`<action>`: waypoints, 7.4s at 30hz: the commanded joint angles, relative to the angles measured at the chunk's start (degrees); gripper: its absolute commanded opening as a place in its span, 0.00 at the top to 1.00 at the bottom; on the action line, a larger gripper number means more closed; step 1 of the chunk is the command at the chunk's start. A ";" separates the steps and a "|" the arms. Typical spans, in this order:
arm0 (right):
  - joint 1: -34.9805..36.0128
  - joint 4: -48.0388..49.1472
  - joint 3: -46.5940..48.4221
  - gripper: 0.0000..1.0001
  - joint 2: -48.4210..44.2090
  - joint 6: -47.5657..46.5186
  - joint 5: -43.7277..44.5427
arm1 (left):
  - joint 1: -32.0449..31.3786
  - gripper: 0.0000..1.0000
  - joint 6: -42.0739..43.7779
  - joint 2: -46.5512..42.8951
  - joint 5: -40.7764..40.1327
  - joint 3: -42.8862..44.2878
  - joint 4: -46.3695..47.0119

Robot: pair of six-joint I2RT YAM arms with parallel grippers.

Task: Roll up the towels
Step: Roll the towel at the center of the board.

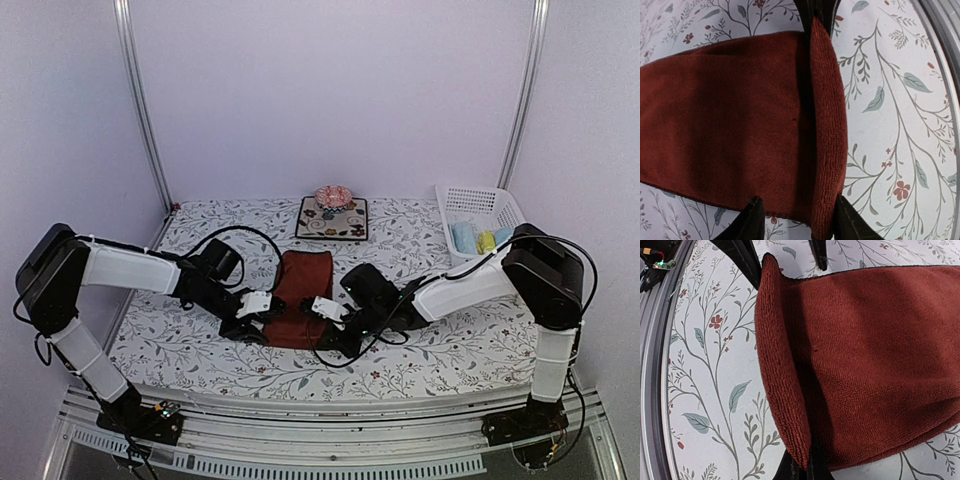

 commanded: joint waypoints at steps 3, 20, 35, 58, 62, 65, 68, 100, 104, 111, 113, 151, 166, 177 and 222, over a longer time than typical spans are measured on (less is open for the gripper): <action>-1.91 -3.36 3.10 0.98 3.20 3.37 -5.62 | 2.37 0.47 -1.44 -1.90 -0.88 -1.29 4.64; -3.94 -14.92 14.27 0.98 9.48 14.32 -13.31 | 0.04 0.39 13.72 -21.34 -6.83 -25.34 32.95; -6.11 -18.08 15.98 0.97 9.88 23.38 -18.57 | -8.17 0.49 22.34 -22.79 -14.34 -33.57 44.60; -7.94 -21.02 19.19 0.94 11.87 25.19 -22.45 | -11.73 0.50 23.02 -10.49 -18.66 -28.75 46.55; -8.15 -21.94 20.28 0.86 11.76 24.80 -22.18 | -11.56 0.50 23.28 -7.03 -20.84 -27.65 44.76; -8.13 -22.97 21.11 0.82 11.52 24.44 -21.47 | -11.56 0.51 23.12 -5.35 -21.46 -27.32 42.64; -8.37 -23.49 21.21 0.77 11.03 24.14 -20.70 | -11.47 0.51 22.41 -4.20 -22.25 -27.03 40.81; -1.67 -5.44 2.20 0.48 -5.06 6.03 -10.69 | -5.61 0.50 15.48 -2.08 -11.17 -14.13 18.26; -0.49 -3.80 0.92 0.44 -5.19 3.46 -1.30 | -4.79 0.50 14.95 -2.46 -9.01 -12.50 15.34; 0.80 -2.46 1.76 0.44 -3.28 2.38 4.90 | -4.05 0.49 14.38 -1.81 -7.62 -10.98 13.36; 0.93 -1.76 1.44 0.44 -3.71 2.13 5.10 | -4.01 0.49 14.38 -1.35 -7.76 -10.79 13.21; 16.02 8.63 -4.87 0.78 0.76 -16.61 40.25 | -1.22 0.49 11.74 -0.48 -3.84 -6.97 7.38; 13.38 1.64 -1.61 0.98 -1.64 -10.71 27.96 | -0.96 0.42 11.30 -7.31 -3.16 -11.03 9.33; 6.34 -10.95 7.01 0.98 -0.19 -2.73 5.39 | -0.75 0.31 13.44 -16.48 -1.53 -17.70 15.67; -8.19 -23.57 21.90 0.98 10.16 8.86 -16.13 | -2.45 0.95 9.32 -0.84 -11.20 -8.40 18.30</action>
